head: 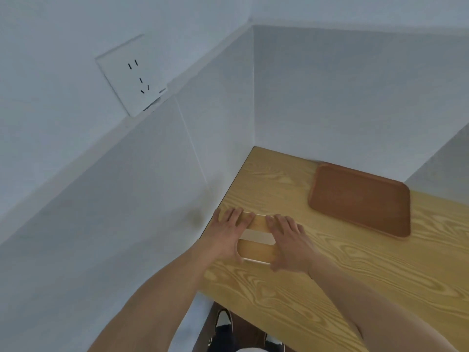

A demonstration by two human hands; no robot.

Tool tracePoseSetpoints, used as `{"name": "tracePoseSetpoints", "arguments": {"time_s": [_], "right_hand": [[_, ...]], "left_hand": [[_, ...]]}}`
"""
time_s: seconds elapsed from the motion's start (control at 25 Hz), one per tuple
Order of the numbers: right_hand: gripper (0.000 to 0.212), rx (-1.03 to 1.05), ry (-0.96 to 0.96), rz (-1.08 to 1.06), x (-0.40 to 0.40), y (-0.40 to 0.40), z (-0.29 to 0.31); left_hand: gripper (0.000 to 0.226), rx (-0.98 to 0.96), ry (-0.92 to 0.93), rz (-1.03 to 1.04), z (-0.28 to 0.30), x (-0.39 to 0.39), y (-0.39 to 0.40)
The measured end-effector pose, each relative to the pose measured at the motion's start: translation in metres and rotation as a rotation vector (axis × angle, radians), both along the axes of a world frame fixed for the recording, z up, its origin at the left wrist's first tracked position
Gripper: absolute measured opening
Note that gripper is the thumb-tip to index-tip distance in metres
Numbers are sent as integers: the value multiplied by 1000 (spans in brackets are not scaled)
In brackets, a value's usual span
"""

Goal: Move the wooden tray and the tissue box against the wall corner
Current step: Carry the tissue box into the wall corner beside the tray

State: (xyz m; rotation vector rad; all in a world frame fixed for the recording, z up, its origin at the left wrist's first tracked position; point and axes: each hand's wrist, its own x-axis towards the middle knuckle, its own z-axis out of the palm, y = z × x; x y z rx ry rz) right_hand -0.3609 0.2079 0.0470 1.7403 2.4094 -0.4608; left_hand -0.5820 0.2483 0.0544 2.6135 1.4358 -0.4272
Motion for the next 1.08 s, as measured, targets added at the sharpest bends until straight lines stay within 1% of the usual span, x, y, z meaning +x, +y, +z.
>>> {"name": "tracePoseSetpoints", "arguments": {"time_s": [0.16, 0.36, 0.6, 0.8, 0.96, 1.08], "right_hand": [[138, -42, -3, -109, -19, 24, -12], [138, -94, -31, -188, -31, 43, -22], [138, -118, -49, -179, -34, 57, -26], [136, -151, -39, -175, -30, 60, -29], [128, -148, -40, -173, -31, 50, -27], [115, -28, -2, -176, -39, 24, -23]], "left_hand": [[135, -63, 63, -82, -10, -7, 45], [134, -118, 75, -150, -24, -13, 78], [133, -128, 67, -149, -27, -16, 90], [132, -192, 60, -123, -29, -16, 93], [125, -208, 17, -100, -31, -20, 86], [109, -157, -105, -47, -41, -29, 61]]}}
